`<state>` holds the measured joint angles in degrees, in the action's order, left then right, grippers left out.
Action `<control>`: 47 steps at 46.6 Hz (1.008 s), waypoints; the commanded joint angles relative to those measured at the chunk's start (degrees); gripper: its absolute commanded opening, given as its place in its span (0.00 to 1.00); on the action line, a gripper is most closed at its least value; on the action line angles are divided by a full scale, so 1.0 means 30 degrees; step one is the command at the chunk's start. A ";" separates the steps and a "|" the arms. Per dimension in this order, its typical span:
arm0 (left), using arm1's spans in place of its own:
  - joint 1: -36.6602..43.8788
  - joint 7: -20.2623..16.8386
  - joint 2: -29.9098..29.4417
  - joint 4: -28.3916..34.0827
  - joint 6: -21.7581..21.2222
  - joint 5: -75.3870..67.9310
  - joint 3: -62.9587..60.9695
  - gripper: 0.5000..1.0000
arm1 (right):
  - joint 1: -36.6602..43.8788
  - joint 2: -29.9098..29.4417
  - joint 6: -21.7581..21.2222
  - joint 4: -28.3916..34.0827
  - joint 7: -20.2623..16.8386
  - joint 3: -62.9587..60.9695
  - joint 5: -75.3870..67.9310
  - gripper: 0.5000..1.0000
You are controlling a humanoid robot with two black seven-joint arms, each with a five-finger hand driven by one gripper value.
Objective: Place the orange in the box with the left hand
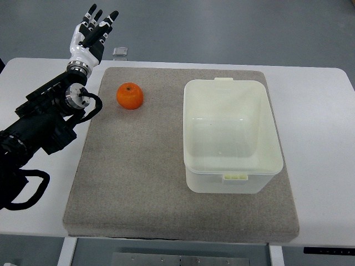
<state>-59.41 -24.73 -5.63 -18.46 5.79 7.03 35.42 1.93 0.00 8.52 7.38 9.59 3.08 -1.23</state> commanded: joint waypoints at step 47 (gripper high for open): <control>-0.0088 -0.0078 0.0030 0.0001 0.0354 -0.0028 -0.0204 0.98 | 0.0000 0.0000 0.0000 0.0000 -0.0003 0.0000 0.0000 0.85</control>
<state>-59.72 -25.03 -5.56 -18.38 6.97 7.12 34.88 1.93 0.00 8.53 7.38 9.60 3.08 -1.23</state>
